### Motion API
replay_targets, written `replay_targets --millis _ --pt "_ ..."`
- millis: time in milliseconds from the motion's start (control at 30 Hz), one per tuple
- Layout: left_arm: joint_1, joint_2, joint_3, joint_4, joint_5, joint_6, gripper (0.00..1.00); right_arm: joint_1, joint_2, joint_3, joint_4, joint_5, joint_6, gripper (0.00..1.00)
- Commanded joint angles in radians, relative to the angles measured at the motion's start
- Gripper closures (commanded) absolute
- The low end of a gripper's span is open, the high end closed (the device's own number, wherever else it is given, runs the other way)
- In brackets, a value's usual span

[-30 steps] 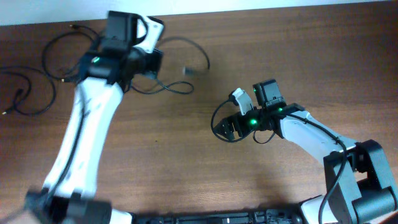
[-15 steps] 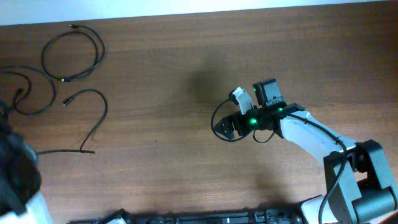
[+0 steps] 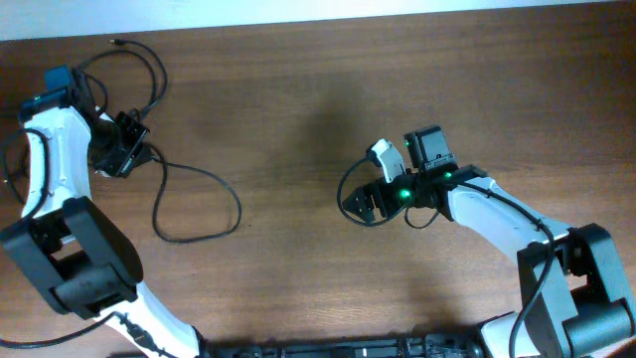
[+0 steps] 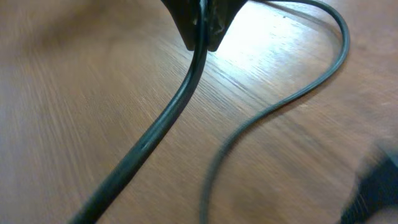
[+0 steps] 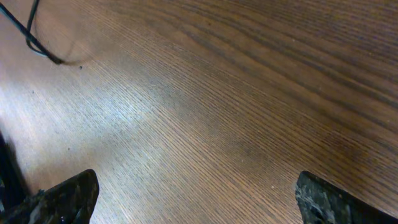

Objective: Untangle cables

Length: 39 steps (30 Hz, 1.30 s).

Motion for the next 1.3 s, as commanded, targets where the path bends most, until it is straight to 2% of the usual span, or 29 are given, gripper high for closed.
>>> replay_targets --millis 0,33,100,167,200,233,267,333,400,433,467,500,533,600,633,667,700,733,800,833,867,900,933,1000,1033,1100,1167,1200,1267 --pt "-0.071 0.001 0.003 -0.043 0.188 0.452 1.0 0.0 -0.001 0.001 -0.001 0.006 0.0 0.01" --pt "-0.105 0.001 0.003 -0.108 0.2 0.629 1.0 0.0 -0.001 0.001 0.0 0.006 0.0 0.01" --pt "-0.159 -0.01 0.003 -0.157 0.222 0.772 1.0 0.0 -0.001 0.001 0.0 0.006 0.0 0.01" --pt "-0.186 -0.031 0.003 -0.166 0.394 0.987 1.0 0.0 -0.001 0.001 -0.001 0.005 0.0 0.01" --pt "-0.214 -0.049 0.003 -0.217 0.562 1.28 1.0 0.0 -0.001 0.001 -0.001 0.005 0.0 0.01" --pt "-0.222 -0.049 0.003 -0.224 0.589 1.342 1.0 0.0 -0.001 0.001 -0.002 0.005 0.0 0.01" --pt "-0.214 -0.049 0.003 -0.212 0.588 1.342 1.0 0.0 -0.001 0.001 -0.005 0.005 0.0 0.01" --pt "-0.178 -0.048 0.003 -0.162 0.492 1.26 1.0 0.0 -0.001 0.001 -0.005 0.006 0.0 0.01" --pt "-0.134 -0.048 0.003 -0.072 0.167 0.965 0.98 0.0 -0.001 0.001 -0.004 0.006 0.0 0.01" --pt "-0.116 -0.048 0.003 -0.051 -0.09 0.74 0.92 0.0 -0.001 0.001 -0.004 0.006 0.0 0.01" --pt "-0.114 -0.048 0.003 -0.051 -0.139 0.704 0.92 0.0 -0.001 0.001 -0.003 0.014 0.0 0.01" --pt "-0.114 -0.048 0.003 -0.05 -0.138 0.704 0.7 0.0 -0.001 0.001 -0.003 0.045 0.0 0.01" --pt "-0.115 -0.048 0.003 -0.047 -0.138 0.704 0.01 0.0 -0.001 0.001 -0.004 0.054 0.0 0.01" --pt "-0.114 -0.048 0.003 -0.045 -0.146 0.692 0.01 0.0 -0.001 0.001 -0.004 0.054 0.0 0.01" --pt "-0.115 -0.047 0.003 -0.049 -0.221 0.587 0.01 0.0 -0.001 0.001 -0.004 0.054 0.0 0.01" --pt "-0.115 -0.047 -0.003 -0.056 -0.332 0.447 0.01 0.0 -0.001 0.001 -0.004 0.054 0.0 0.02" --pt "-0.115 -0.047 -0.014 -0.087 -0.507 0.21 0.01 0.0 -0.001 0.001 -0.004 0.054 0.0 0.01" --pt "-0.114 -0.047 -0.042 -0.107 -0.632 0.046 0.01 0.0 -0.001 0.001 -0.005 0.053 0.001 0.01" --pt "-0.112 -0.047 -0.098 -0.059 -0.626 0.013 0.01 0.0 -0.001 0.001 -0.005 0.053 0.001 0.01" --pt "-0.112 -0.047 -0.148 -0.009 -0.534 0.014 0.01 0.0 -0.001 0.001 -0.004 0.054 0.001 0.01" --pt "-0.113 -0.047 -0.193 0.045 -0.431 0.049 0.01 0.0 -0.001 0.001 -0.004 0.054 0.001 0.01" --pt "-0.113 -0.047 -0.266 0.151 -0.243 0.171 0.01 0.0 -0.001 0.001 -0.004 0.054 0.0 0.01" --pt "-0.114 -0.047 -0.304 0.199 -0.177 0.205 0.01 0.0 -0.001 0.001 -0.004 0.054 0.001 0.01" --pt "-0.119 -0.047 -0.408 0.308 -0.163 0.204 0.0 0.0 -0.001 0.001 -0.004 0.053 0.001 0.01" --pt "-0.121 -0.047 -0.445 0.344 -0.163 0.204 0.04 0.0 -0.001 0.001 -0.004 0.054 0.001 0.01" --pt "-0.133 -0.047 -0.515 0.402 -0.238 0.204 0.54 0.0 -0.001 0.001 -0.004 0.053 0.002 0.01" --pt "-0.135 -0.047 -0.552 0.406 -0.413 0.203 0.89 0.0 -0.001 0.001 -0.005 0.053 0.039 0.01" --pt "-0.134 -0.047 -0.552 0.393 -0.475 0.2 1.0 0.0 -0.001 0.001 -0.005 0.053 0.039 0.01" --pt "-0.106 -0.062 -0.543 0.343 -0.568 0.135 1.0 0.0 -0.001 0.001 -0.005 0.053 0.039 0.01"
